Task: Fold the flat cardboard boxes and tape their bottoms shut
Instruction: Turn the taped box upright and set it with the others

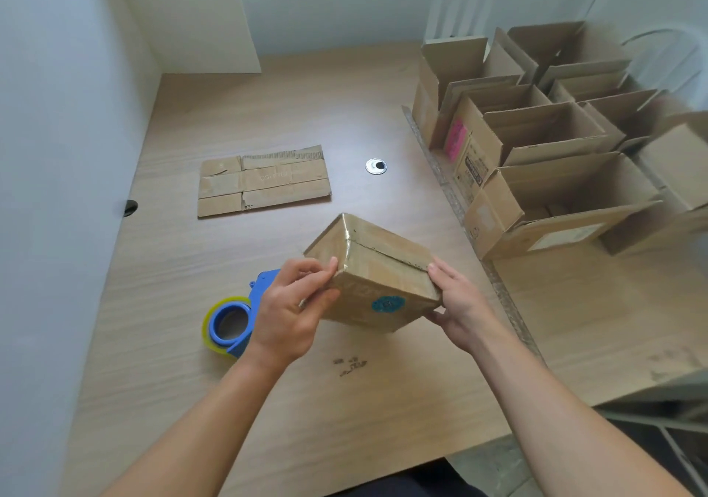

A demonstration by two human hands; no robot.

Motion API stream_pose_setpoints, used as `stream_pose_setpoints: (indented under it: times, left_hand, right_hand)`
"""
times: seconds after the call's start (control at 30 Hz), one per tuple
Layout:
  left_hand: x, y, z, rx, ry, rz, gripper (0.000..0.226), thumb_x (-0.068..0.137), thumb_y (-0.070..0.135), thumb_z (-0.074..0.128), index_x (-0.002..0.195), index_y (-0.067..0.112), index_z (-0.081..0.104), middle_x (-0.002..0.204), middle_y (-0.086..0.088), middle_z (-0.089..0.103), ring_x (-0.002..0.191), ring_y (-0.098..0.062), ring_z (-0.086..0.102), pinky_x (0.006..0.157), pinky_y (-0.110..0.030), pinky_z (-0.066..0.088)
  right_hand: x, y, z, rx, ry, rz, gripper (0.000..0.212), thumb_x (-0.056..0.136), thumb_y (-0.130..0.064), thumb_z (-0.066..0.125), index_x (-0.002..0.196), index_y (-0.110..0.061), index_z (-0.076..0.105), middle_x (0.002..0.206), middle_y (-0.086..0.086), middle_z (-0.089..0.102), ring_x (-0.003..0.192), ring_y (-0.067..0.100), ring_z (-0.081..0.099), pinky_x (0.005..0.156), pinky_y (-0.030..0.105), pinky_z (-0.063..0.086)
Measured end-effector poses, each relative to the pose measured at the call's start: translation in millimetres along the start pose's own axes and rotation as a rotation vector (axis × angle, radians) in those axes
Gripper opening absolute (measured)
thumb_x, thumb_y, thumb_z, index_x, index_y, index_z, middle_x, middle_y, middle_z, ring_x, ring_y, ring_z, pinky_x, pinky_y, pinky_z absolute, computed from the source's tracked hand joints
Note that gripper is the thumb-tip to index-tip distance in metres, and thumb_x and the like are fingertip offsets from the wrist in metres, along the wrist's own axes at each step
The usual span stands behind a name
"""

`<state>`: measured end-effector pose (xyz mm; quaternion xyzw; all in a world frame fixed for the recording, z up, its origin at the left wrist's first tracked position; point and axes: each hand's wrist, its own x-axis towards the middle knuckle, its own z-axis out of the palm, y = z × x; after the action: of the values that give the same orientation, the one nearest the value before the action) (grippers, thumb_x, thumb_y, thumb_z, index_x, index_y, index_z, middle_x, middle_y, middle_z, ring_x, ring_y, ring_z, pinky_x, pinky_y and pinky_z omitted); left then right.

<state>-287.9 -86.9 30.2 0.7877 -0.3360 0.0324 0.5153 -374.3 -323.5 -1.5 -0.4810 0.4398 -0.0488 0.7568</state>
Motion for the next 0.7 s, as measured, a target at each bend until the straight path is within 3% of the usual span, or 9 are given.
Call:
stream_pose_setpoints:
  times: [0.1,0.17,0.23,0.3,0.37,0.5,0.63,0.7]
  left_hand:
    - [-4.3,1.2,-0.1,-0.15,-0.107,-0.191,0.039,0.09,0.007,0.07,0.122,0.029,0.064,0.117,0.007,0.056,0.103,-0.001,0.059,0.09,-0.02,0.051]
    - [-2.8,1.9,-1.4,-0.201,-0.161,-0.315,0.04,0.086,0.039,0.072,0.124,0.04,0.059,0.13,0.014,0.05,0.109,-0.002,0.058,0.09,-0.023,0.053]
    - [3.4,3.3,1.2,-0.167,-0.17,-0.429,0.068,0.073,0.067,0.063,0.136,0.048,0.043,0.131,0.025,0.045,0.105,0.004,0.055,0.08,-0.014,0.051]
    - [12.9,4.8,7.5,-0.098,-0.145,-0.517,0.086,0.067,0.078,0.057,0.144,0.048,0.034,0.124,0.024,0.048,0.094,0.002,0.054,0.08,-0.017,0.047]
    - [18.4,5.3,13.1,-0.022,-0.129,-0.542,0.087,0.074,0.078,0.058,0.149,0.043,0.034,0.117,0.015,0.048,0.091,-0.002,0.051,0.09,-0.029,0.047]
    - [14.6,6.0,22.2,-0.071,-0.067,-0.576,0.071,0.088,0.054,0.062,0.151,0.039,0.032,0.115,0.018,0.047,0.092,-0.008,0.057,0.09,-0.035,0.052]
    - [11.5,10.0,26.0,-0.259,0.048,-0.633,0.035,0.095,0.046,0.057,0.129,0.048,0.052,0.119,0.019,0.056,0.097,-0.004,0.062,0.073,-0.02,0.051]
    - [12.1,11.6,23.9,-0.273,0.101,-0.618,0.014,0.096,0.047,0.055,0.109,0.051,0.055,0.112,0.02,0.061,0.098,-0.007,0.064,0.073,-0.023,0.053]
  right_hand:
    - [-1.9,-2.5,-0.2,0.082,-0.003,-0.063,0.025,0.096,-0.029,0.062,0.119,-0.04,0.065,0.105,-0.015,0.072,0.086,0.01,0.064,0.071,0.035,0.048]
    - [-4.0,-3.6,1.2,0.035,0.004,-0.14,0.027,0.092,-0.038,0.067,0.118,-0.036,0.059,0.106,-0.007,0.07,0.083,0.012,0.066,0.068,0.033,0.05]
    - [-4.7,-4.5,3.8,-0.044,0.027,-0.24,0.037,0.088,-0.043,0.071,0.119,-0.033,0.054,0.102,0.0,0.064,0.084,0.015,0.064,0.07,0.032,0.051]
    - [-6.5,-6.6,9.7,-0.131,-0.028,-0.34,0.028,0.088,-0.045,0.071,0.113,-0.039,0.062,0.101,-0.003,0.068,0.089,0.013,0.065,0.074,0.026,0.052]
    - [-8.6,-7.2,14.2,-0.164,-0.076,-0.413,0.01,0.092,-0.036,0.066,0.098,-0.038,0.075,0.103,-0.004,0.074,0.095,0.012,0.068,0.079,0.024,0.055]
    - [-11.2,-13.2,12.2,-0.092,-0.002,-0.456,0.028,0.094,-0.021,0.067,0.091,-0.047,0.076,0.126,0.0,0.067,0.114,0.012,0.064,0.099,0.033,0.049]
    - [-18.3,-15.2,5.9,-0.129,-0.012,-0.462,0.03,0.093,-0.021,0.068,0.114,-0.041,0.069,0.131,-0.014,0.063,0.121,0.002,0.057,0.103,0.027,0.045]
    - [-23.6,-15.5,2.5,-0.12,-0.022,-0.418,0.03,0.092,-0.03,0.068,0.121,-0.038,0.067,0.127,-0.016,0.066,0.122,0.006,0.057,0.102,0.034,0.048]
